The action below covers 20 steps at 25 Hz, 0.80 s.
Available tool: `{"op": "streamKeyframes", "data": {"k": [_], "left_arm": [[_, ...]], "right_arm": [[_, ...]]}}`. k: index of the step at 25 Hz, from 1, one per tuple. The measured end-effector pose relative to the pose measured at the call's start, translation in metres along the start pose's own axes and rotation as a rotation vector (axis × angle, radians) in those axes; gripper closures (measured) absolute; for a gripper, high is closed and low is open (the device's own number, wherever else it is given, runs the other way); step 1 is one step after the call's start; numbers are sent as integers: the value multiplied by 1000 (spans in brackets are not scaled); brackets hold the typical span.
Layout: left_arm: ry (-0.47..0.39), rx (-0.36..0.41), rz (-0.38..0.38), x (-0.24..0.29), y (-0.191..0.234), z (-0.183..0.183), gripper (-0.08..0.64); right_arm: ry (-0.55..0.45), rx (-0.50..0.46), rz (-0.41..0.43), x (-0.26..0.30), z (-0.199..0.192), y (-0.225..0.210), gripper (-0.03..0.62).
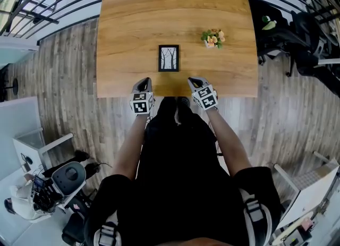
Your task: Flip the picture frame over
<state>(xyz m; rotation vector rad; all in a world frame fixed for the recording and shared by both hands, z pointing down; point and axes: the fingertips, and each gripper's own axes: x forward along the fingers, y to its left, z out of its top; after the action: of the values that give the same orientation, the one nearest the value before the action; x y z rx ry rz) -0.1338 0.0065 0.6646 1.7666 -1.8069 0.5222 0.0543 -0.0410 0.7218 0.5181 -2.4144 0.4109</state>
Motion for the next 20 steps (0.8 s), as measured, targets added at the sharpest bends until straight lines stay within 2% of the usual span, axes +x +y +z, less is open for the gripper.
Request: {"op": "streamKeyframes", "data": {"k": [20], "left_arm": [[-11, -13, 8, -11, -1, -12, 540]], "right_arm": [[-13, -15, -14, -5, -2, 3, 584]]}}
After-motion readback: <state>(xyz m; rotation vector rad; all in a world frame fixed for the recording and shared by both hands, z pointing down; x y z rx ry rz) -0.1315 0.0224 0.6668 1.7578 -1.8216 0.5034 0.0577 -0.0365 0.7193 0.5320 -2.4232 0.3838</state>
